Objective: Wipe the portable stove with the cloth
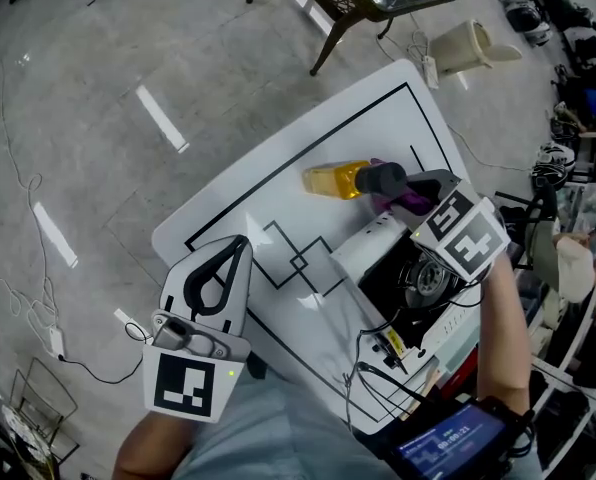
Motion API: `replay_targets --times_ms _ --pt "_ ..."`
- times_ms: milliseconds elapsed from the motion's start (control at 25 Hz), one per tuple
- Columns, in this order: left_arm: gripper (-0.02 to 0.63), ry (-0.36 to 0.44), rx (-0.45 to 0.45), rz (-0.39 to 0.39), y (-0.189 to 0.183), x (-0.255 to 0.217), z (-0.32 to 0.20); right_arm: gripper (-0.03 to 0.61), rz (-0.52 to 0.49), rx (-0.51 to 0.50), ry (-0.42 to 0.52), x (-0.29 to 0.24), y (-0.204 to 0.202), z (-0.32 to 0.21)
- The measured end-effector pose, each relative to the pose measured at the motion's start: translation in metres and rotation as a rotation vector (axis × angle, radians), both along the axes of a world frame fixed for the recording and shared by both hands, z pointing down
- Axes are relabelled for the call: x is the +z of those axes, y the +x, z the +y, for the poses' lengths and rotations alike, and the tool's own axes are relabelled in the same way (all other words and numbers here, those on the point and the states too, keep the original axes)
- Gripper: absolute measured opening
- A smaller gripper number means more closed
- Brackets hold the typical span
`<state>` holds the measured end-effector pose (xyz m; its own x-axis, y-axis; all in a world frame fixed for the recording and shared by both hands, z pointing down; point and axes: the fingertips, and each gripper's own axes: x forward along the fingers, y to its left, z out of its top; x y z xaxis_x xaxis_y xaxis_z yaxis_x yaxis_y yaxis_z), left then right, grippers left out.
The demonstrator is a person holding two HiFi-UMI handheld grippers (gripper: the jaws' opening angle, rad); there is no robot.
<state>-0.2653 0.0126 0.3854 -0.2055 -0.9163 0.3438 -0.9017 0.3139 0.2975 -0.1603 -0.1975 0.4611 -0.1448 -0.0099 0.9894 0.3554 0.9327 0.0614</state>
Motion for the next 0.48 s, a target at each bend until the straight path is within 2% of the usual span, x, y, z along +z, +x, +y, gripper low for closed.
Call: replay_targets --times_ms 480 --pt "0.018 0.013 -0.008 -0.011 0.005 -0.008 0.009 0.127 0.002 -0.023 -0.070 -0.003 -0.002 0.036"
